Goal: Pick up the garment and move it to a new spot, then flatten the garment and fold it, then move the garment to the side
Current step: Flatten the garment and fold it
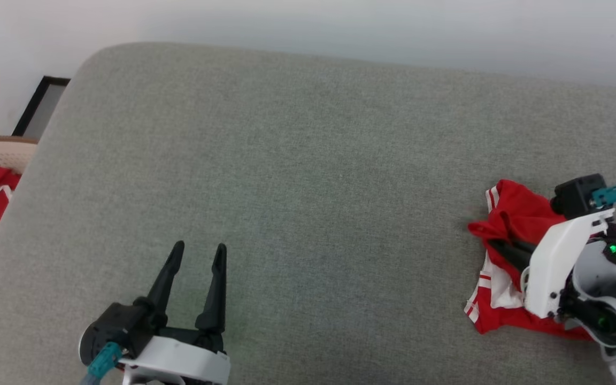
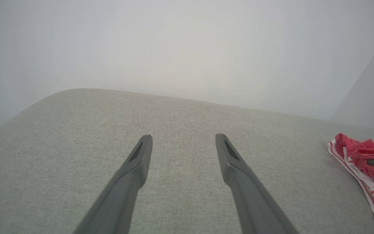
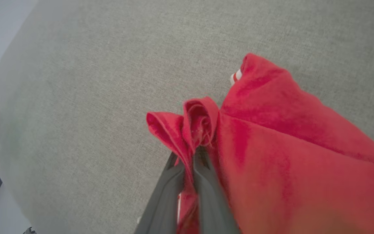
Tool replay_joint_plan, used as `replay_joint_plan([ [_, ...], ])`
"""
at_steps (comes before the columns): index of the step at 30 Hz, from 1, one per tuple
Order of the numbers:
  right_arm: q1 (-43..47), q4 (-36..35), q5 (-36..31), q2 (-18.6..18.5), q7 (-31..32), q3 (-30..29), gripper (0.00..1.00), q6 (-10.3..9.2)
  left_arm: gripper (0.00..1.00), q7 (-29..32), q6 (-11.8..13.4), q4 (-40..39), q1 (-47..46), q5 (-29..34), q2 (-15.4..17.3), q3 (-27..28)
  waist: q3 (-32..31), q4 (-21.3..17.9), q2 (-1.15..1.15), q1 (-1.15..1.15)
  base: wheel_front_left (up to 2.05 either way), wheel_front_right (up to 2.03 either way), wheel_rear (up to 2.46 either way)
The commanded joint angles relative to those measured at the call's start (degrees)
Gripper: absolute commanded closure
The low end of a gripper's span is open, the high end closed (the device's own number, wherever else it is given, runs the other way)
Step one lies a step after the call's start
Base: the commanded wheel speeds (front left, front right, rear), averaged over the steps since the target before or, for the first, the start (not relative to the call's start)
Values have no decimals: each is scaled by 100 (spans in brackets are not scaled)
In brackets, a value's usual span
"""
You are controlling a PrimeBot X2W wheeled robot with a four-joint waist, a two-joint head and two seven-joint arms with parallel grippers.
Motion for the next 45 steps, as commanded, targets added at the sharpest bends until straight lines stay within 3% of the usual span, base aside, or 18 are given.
replay_joint_plan([
  [1,18,95,-60,94,-78,24,100,-10,0,2,-11,14,-82,-56,-16,-13,38,25,0,0,0,0,0],
  [6,-44,338,-187,249,-364,195,100,-10,0,2,-11,66,-145,-69,-25,-52,19,-25,0,0,0,0,0],
  [7,-77,366,-185,266,-436,237,85,-10,0,2,-11,79,-147,-70,-18,-50,1,-48,0,0,0,0,0],
  [8,-105,376,-194,270,-519,283,52,-10,0,2,-11,96,-139,-76,-5,-48,-22,-75,0,0,0,0,0],
  [9,-135,377,-188,266,-604,328,0,-10,0,2,-11,114,-127,-77,10,-35,-48,-104,0,0,0,0,0],
  [17,-220,372,334,-49,-1272,523,0,-10,0,2,-12,166,33,-182,116,101,-263,-441,0,0,0,0,0],
  [23,-124,426,874,-465,-2203,785,0,-10,0,2,-12,216,48,-233,148,115,-298,-710,0,0,0,0,0],
  [30,-160,1003,895,-812,-3303,1062,0,-10,0,2,-12,351,78,-297,194,185,-390,-974,0,0,0,0,0],
  [39,-29,2010,408,-503,-4899,802,0,-10,0,2,-12,456,381,-287,175,365,-756,-1172,0,0,0,0,0],
  [45,231,2037,78,-273,-5261,453,0,-10,0,2,-12,373,629,-265,178,477,-963,-1176,0,0,0,0,0],
])
